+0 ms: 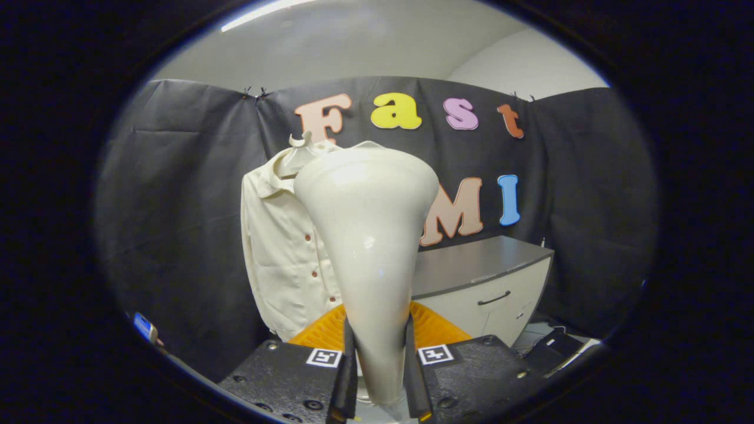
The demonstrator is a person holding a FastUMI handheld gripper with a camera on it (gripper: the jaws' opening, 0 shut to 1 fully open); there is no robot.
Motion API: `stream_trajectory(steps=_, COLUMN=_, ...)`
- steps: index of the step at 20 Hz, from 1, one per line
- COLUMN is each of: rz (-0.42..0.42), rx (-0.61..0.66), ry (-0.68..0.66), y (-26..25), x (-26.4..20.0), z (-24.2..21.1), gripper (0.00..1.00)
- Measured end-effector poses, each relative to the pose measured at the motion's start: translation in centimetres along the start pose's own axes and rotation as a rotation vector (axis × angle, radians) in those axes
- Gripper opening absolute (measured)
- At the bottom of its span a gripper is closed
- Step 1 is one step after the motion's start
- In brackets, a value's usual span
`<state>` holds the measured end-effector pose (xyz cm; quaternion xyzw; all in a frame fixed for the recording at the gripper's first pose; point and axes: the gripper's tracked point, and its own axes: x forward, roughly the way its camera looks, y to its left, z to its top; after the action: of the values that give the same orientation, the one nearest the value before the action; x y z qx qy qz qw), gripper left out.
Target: Iron the clothes twice with a garment steamer, once on the left side and once on the right side.
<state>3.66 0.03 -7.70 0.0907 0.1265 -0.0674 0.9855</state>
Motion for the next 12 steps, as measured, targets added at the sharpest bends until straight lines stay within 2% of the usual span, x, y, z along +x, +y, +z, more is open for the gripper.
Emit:
stream_trajectory(steps=8, rz=-0.048, rx=-0.055, ry=-0.054, y=-8.0, x=-7.2, z=-0.7, gripper=0.33)
stream_trajectory(steps=12, rz=-0.054, rx=-0.072, ry=-0.072, y=-9.4, x=-9.4, z=-0.4, gripper=0.33)
